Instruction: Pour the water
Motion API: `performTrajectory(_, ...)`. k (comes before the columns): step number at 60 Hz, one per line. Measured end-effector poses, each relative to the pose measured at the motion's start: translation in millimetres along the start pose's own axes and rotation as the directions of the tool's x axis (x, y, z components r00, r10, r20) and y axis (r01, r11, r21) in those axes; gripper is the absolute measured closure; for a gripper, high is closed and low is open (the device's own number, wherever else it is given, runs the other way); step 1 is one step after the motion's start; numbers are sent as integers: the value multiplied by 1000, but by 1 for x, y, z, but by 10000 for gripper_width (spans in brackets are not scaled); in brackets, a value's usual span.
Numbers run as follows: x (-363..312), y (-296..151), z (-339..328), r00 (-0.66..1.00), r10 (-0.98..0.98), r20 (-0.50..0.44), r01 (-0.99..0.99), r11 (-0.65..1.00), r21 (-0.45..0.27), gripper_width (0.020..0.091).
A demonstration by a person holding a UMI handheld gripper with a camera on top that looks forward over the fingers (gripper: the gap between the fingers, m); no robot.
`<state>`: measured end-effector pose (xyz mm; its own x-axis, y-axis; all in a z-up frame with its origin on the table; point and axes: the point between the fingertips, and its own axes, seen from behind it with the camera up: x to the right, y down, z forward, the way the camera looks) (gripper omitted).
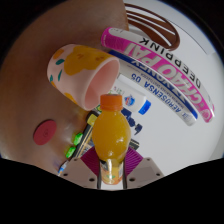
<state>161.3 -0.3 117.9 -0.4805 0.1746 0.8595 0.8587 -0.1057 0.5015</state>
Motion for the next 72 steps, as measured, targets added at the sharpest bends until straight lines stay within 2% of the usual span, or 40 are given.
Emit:
performTrajectory(6, -9, -2, 2, 999, 27, 37, -27, 1000, -8, 821)
performTrajectory(11, -7, -3, -1, 994, 99, 47, -100, 995, 11, 824)
performTrajectory(19, 1, 2, -9, 908, 404, 114, -410, 911, 37, 824)
performTrajectory(29, 19, 13, -20, 567, 792, 227, -818, 574, 40, 825)
performTrajectory(35, 18, 19, -21, 280, 915, 290, -955, 296, -12, 824)
performTrajectory(43, -10, 17, -12, -122, 927, 355, -987, -75, -142, 825)
performTrajectory(49, -37, 9, -4, -311, 875, 371, -946, -248, -209, 824)
performTrajectory(67, -105, -13, 5, -445, 813, 376, -891, -357, -281, 814)
performTrajectory(72, -103, -10, 7, -453, 808, 378, -890, -389, -235, 819)
